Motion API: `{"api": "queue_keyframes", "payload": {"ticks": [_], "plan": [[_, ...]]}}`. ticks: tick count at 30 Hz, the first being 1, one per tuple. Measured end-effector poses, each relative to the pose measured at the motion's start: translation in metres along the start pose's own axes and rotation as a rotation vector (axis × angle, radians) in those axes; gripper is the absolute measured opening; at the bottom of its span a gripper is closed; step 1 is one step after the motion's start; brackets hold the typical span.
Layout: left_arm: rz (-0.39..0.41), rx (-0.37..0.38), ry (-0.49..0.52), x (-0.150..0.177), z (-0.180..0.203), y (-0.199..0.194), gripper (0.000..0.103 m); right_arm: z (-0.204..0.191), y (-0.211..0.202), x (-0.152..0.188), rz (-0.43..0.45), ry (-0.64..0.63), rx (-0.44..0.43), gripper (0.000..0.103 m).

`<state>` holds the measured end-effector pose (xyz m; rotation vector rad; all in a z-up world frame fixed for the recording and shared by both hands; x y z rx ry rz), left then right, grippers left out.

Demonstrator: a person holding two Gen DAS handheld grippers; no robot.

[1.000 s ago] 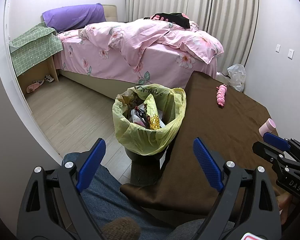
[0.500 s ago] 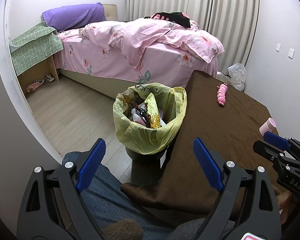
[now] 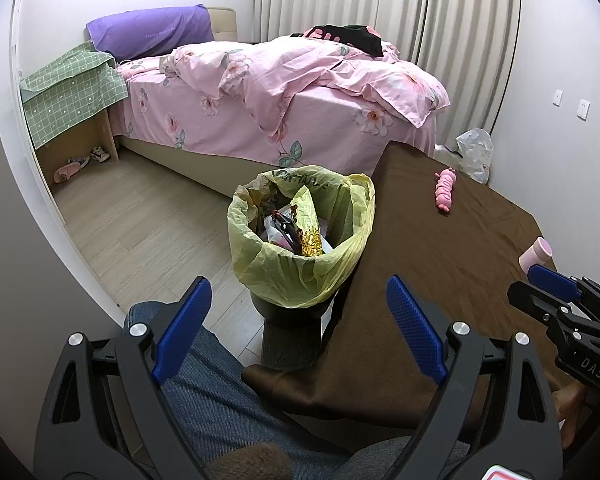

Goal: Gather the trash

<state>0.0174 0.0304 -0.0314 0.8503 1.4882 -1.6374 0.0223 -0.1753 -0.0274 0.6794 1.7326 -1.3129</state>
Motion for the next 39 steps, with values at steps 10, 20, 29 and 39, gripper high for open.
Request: {"api": "queue_keyframes", "payload": {"ticks": [10, 20, 29, 39], "plan": [[-0.001, 0.000, -0.001, 0.000, -0.001, 0.000, 0.085, 0.001, 0.000, 0.000, 0.000, 0.001, -0.001, 0.049], [0.002, -0.003, 0.000, 0.000, -0.002, -0.001, 0.085, 0.000, 0.000, 0.000, -0.001, 0.002, -0.001, 0.049], [0.008, 0.001, 0.006, -0.002, 0.003, -0.004, 0.085, -0.002, 0.000, 0.002, -0.003, 0.000, -0.005, 0.049], [-0.023, 0.090, 0.005, -0.002, 0.037, 0.031, 0.085, 0.046, 0.008, 0.012, -0.014, 0.020, 0.075, 0.049]]}}
Point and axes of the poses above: each gripper's, at about its wrist camera, not at the fingertips, and y roughly the way its jaws point, z to its right, x to its underside, the point moved 3 cm from there along y, roughly the way its jaws point, and after that the axes turned 11 degrees about z, right-handed, at the moved point
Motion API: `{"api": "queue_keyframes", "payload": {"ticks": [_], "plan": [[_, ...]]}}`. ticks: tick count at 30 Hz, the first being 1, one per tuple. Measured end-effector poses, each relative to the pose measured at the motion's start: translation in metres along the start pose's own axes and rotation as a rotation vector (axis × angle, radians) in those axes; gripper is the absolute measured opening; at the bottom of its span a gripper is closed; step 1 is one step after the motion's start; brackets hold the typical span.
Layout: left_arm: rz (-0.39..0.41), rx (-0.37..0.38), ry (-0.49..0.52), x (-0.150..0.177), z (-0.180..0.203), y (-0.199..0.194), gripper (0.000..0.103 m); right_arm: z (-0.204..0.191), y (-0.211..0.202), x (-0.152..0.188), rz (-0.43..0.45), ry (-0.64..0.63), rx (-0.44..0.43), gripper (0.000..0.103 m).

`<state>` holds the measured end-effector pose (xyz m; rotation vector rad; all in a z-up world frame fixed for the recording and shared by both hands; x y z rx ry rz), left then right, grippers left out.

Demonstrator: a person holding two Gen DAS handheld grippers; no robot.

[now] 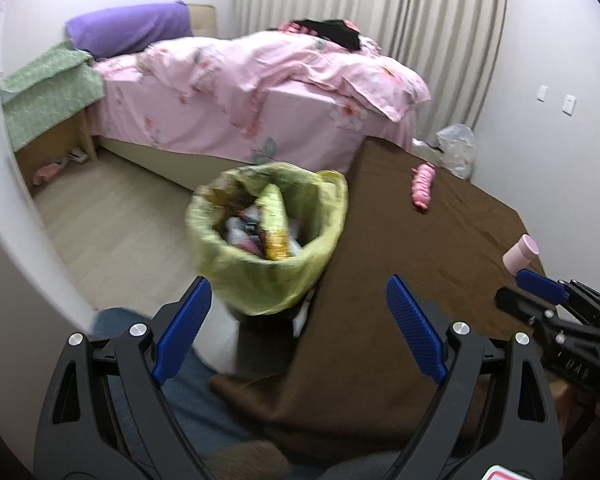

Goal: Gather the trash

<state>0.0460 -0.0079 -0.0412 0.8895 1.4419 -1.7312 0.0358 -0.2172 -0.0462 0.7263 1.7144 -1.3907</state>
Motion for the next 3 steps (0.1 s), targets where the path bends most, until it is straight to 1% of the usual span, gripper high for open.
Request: {"api": "queue_keyframes", "payload": {"ticks": [1, 2, 3], "plan": [[-0.014, 0.028, 0.009, 0.002, 0.010, 0.015, 0.085, 0.016, 0.005, 0.001, 0.006, 0.002, 0.028, 0.055], [-0.041, 0.065, 0.026, 0.005, 0.023, 0.032, 0.085, 0.036, 0.014, 0.005, 0.006, -0.009, 0.077, 0.058], [-0.063, 0.082, 0.039, 0.007, 0.032, 0.044, 0.085, 0.054, 0.025, 0.011, -0.009, -0.016, 0.122, 0.058]]}}
Point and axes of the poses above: each gripper's, at about its wrist camera, not at the fingertips, and y roughly the way its jaws point, z to its right, x to its underside, the point moved 3 cm from there along y, roughly the way its jaws point, and after that the axes turned 11 degrees about z, right-handed, at the moved point
